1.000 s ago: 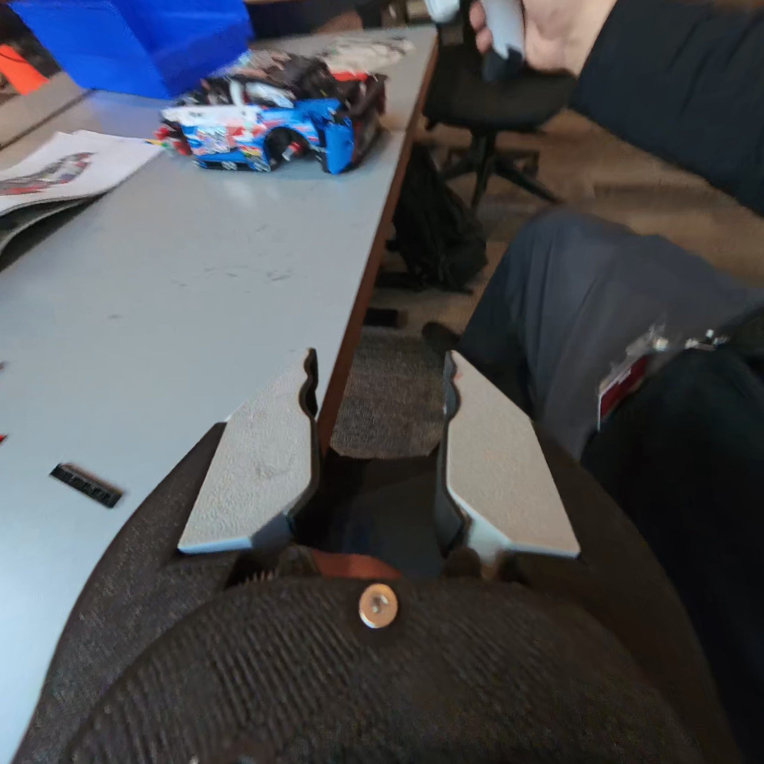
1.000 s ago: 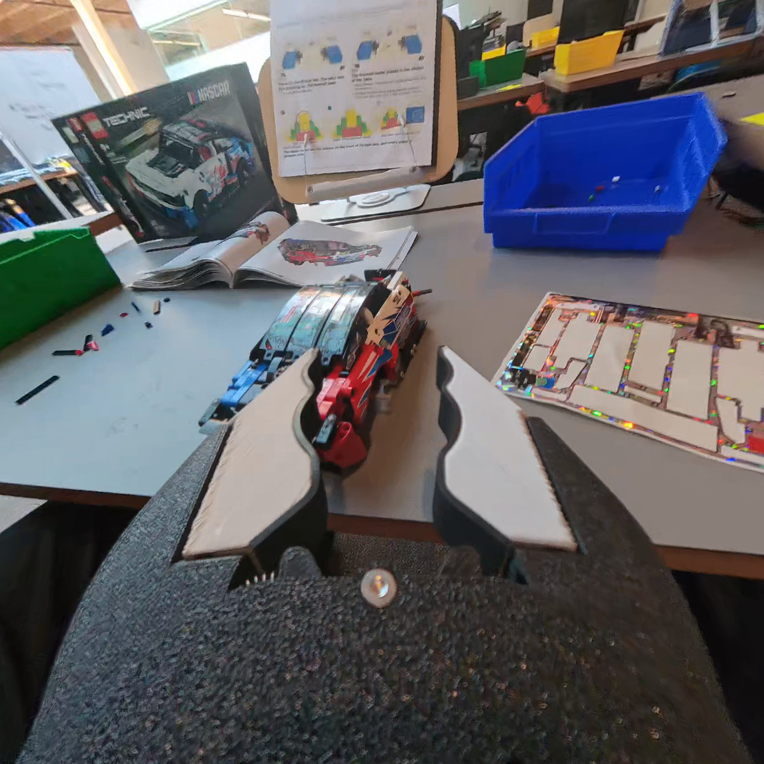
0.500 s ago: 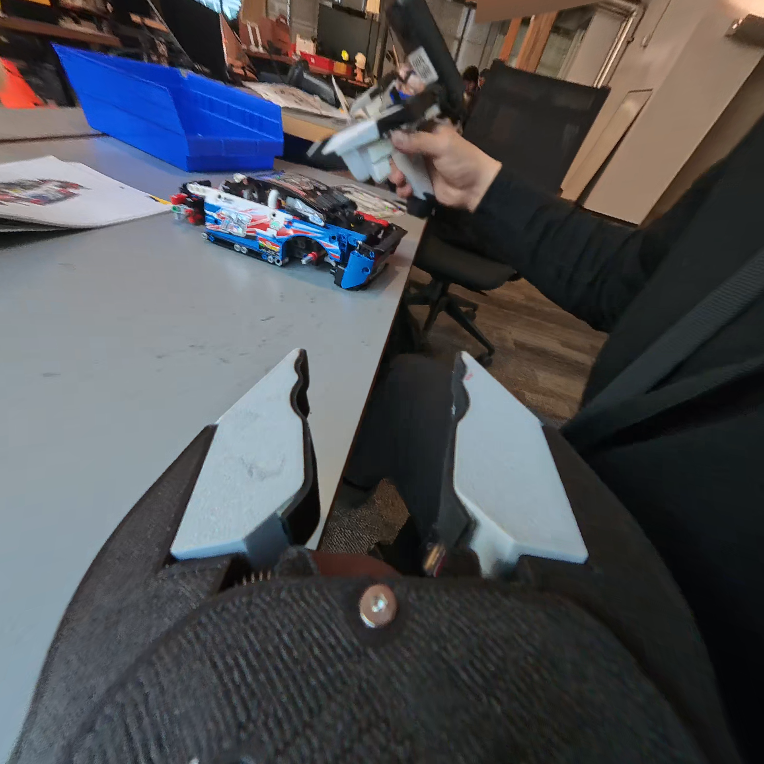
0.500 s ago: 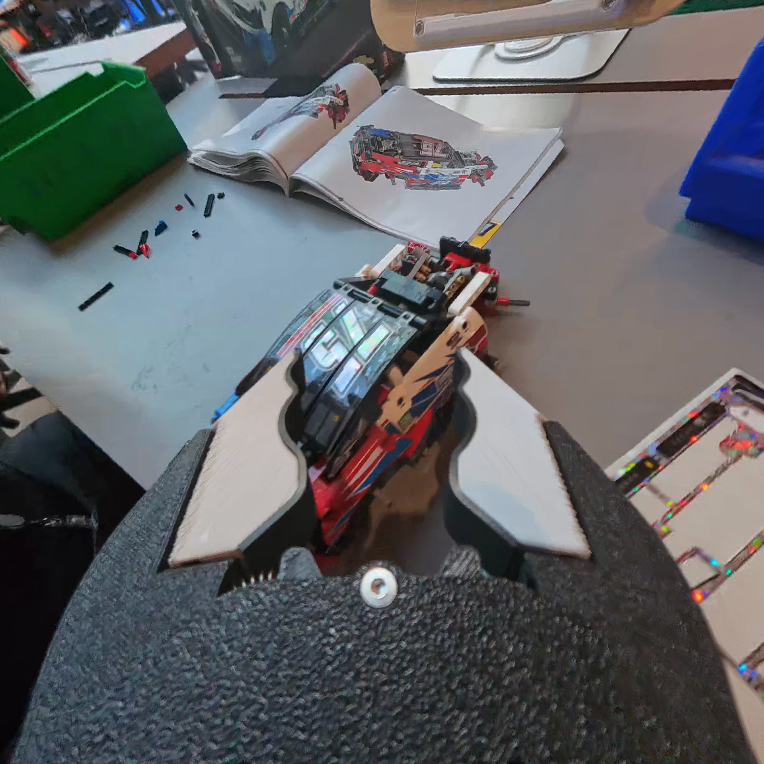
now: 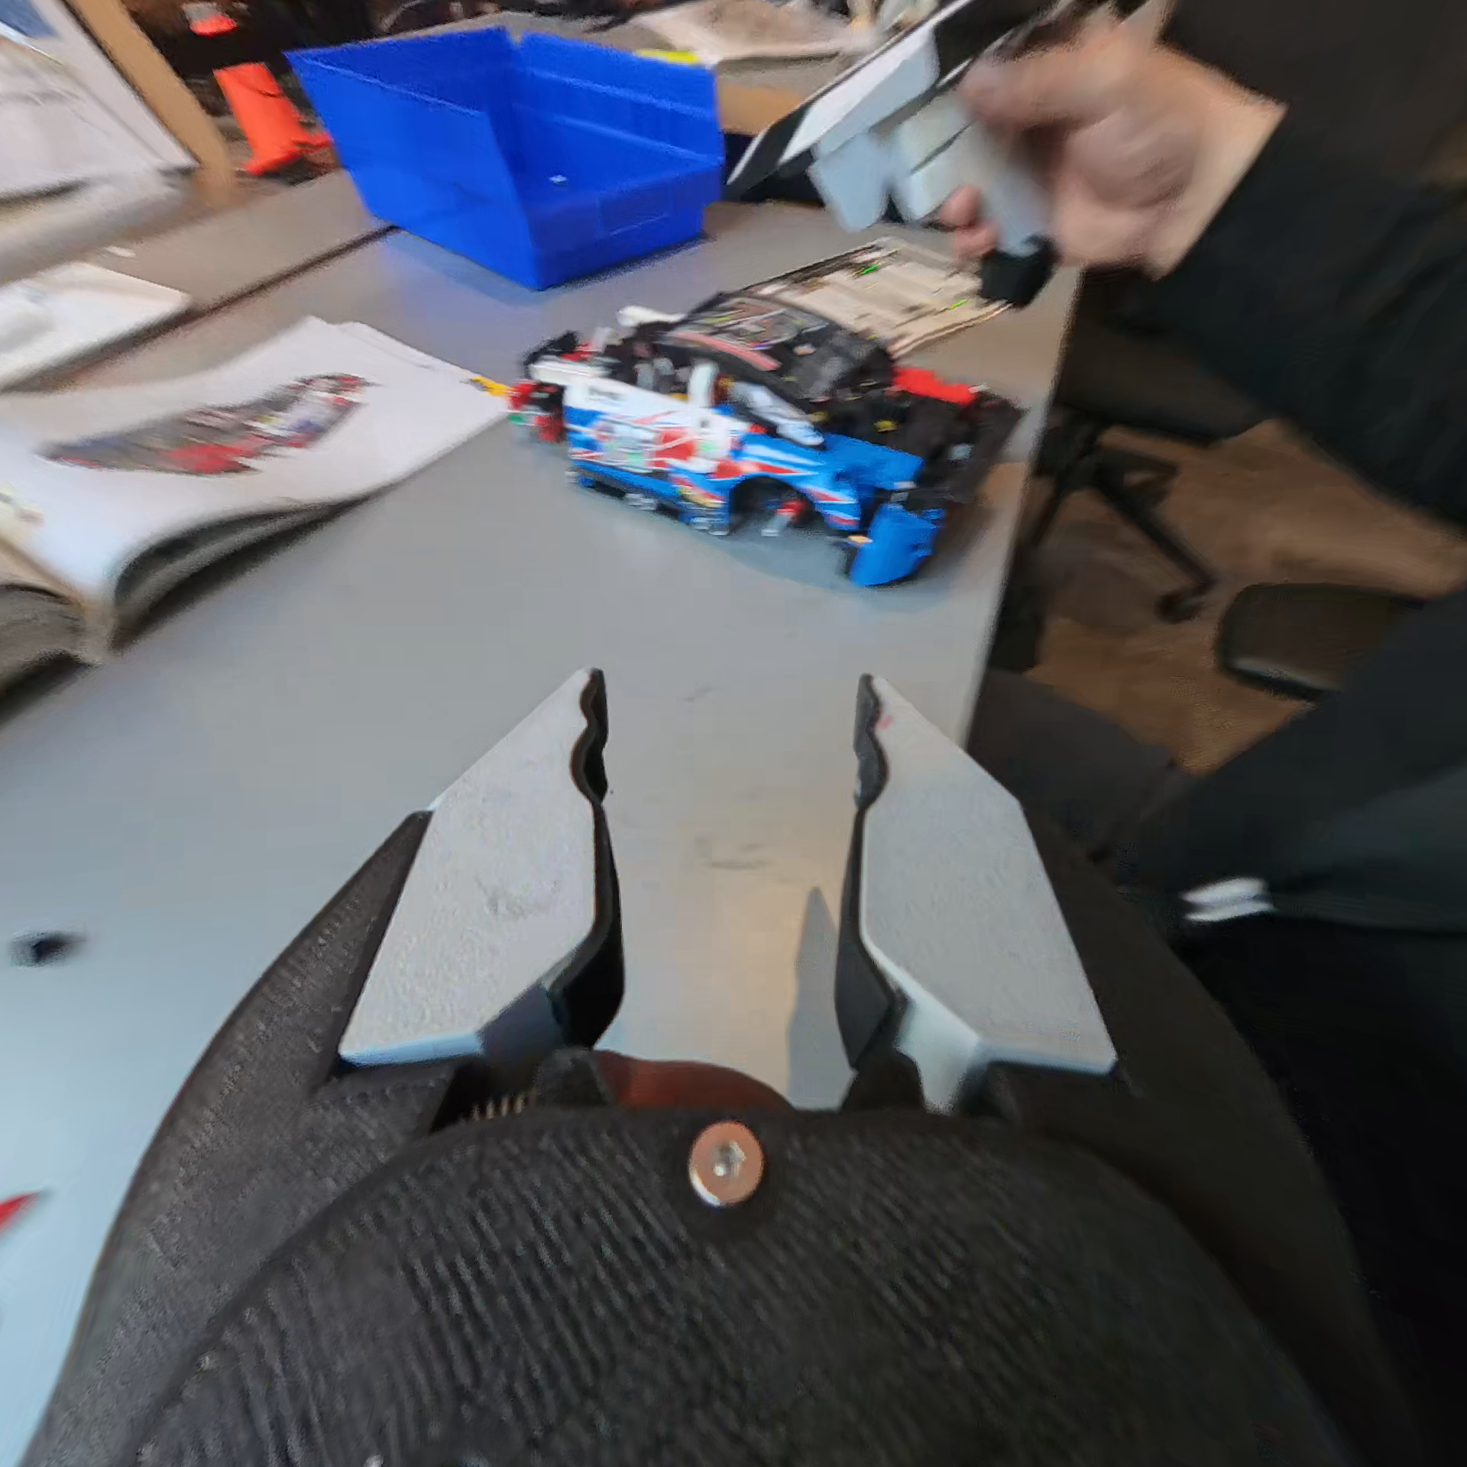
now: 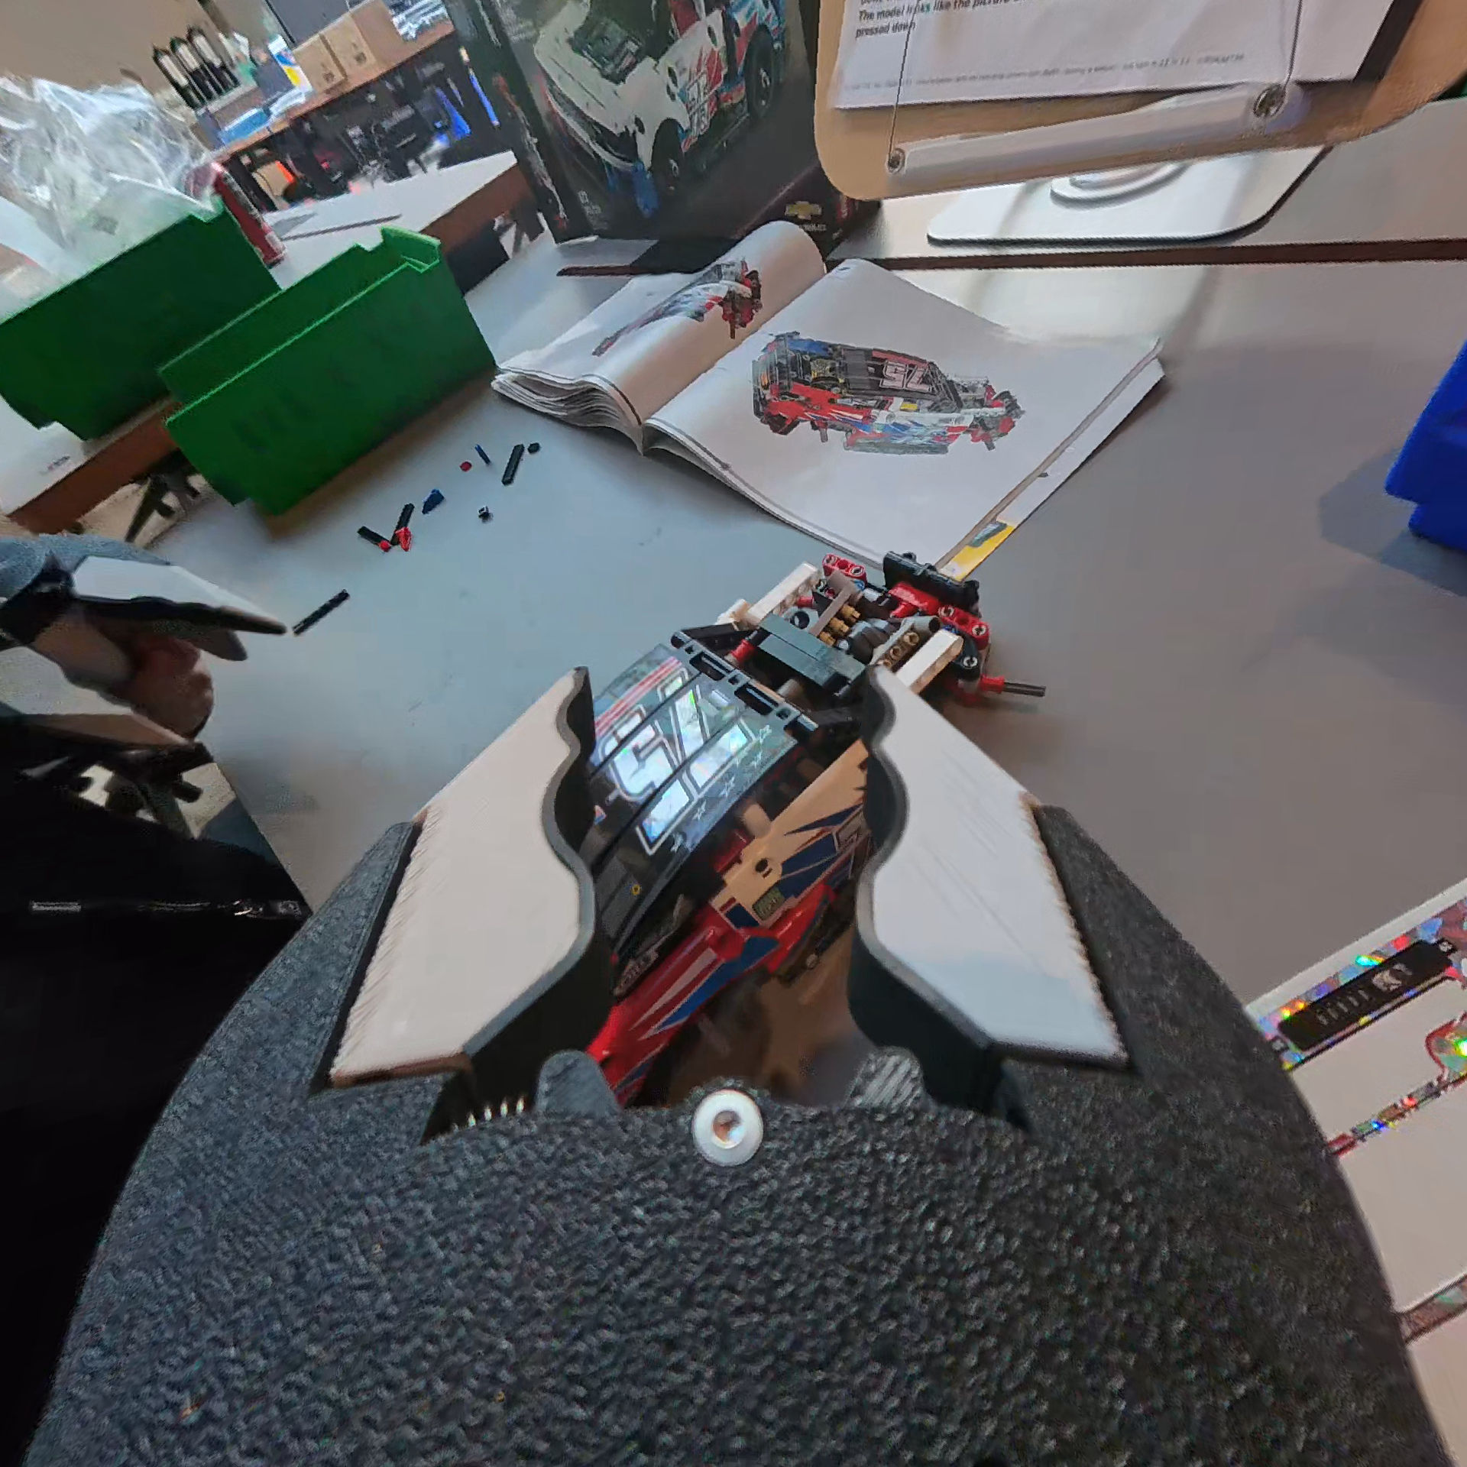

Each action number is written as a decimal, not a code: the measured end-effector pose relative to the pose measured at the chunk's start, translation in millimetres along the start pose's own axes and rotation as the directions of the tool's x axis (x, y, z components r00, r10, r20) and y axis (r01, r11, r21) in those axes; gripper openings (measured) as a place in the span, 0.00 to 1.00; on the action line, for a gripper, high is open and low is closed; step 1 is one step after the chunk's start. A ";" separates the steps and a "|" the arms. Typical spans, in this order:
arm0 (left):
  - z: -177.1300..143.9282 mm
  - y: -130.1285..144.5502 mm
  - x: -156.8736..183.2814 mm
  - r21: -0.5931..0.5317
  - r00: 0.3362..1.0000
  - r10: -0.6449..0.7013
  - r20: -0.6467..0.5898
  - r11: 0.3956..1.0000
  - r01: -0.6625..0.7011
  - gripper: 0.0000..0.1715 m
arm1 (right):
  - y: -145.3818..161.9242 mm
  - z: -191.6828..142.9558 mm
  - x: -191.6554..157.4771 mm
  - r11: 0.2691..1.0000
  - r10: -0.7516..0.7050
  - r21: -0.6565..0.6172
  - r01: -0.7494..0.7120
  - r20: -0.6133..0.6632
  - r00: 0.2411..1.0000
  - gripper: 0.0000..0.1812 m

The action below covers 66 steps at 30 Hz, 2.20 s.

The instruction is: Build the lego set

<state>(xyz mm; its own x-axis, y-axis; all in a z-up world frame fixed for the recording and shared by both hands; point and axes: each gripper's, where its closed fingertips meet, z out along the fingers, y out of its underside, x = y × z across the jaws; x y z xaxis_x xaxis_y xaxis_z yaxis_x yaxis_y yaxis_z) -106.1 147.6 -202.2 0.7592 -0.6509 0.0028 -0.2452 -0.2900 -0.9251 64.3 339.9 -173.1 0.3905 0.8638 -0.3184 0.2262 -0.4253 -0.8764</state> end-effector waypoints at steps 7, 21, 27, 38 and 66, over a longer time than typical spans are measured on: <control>25.6 -60.4 -150.0 -0.104 0.933 0.256 0.253 0.966 -0.237 0.24 | -58.6 51.8 -42.2 0.980 -0.189 -0.053 0.192 0.059 0.980 0.28; 124.8 -12.2 -362.3 -0.376 0.937 0.309 0.161 0.897 -0.231 0.07 | -51.5 359.6 8.9 0.733 -0.316 -0.541 0.413 0.267 0.910 0.00; 109.1 36.8 -381.7 -0.426 0.922 0.326 0.209 0.879 -0.215 0.00 | -27.2 347.1 36.1 0.656 -0.322 -0.602 0.455 0.322 0.890 0.00; 103.7 39.5 -383.3 -0.447 0.916 0.304 0.263 0.879 -0.164 0.00 | -28.0 347.1 35.8 0.691 -0.276 -0.583 0.427 0.334 0.901 0.00; -91.6 92.2 -203.0 -0.510 0.986 0.122 0.112 0.859 -0.049 0.05 | -56.7 55.1 -76.0 0.992 -0.111 -0.040 0.120 0.178 0.978 0.05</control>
<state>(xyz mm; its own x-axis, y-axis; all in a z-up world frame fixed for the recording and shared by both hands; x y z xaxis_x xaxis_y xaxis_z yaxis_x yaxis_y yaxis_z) -338.1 188.7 -253.3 0.7861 -0.5990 -0.1526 -0.5549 -0.5750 -0.6012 -27.4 313.3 -119.2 0.1982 0.9398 -0.2784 0.3064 -0.3292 -0.8932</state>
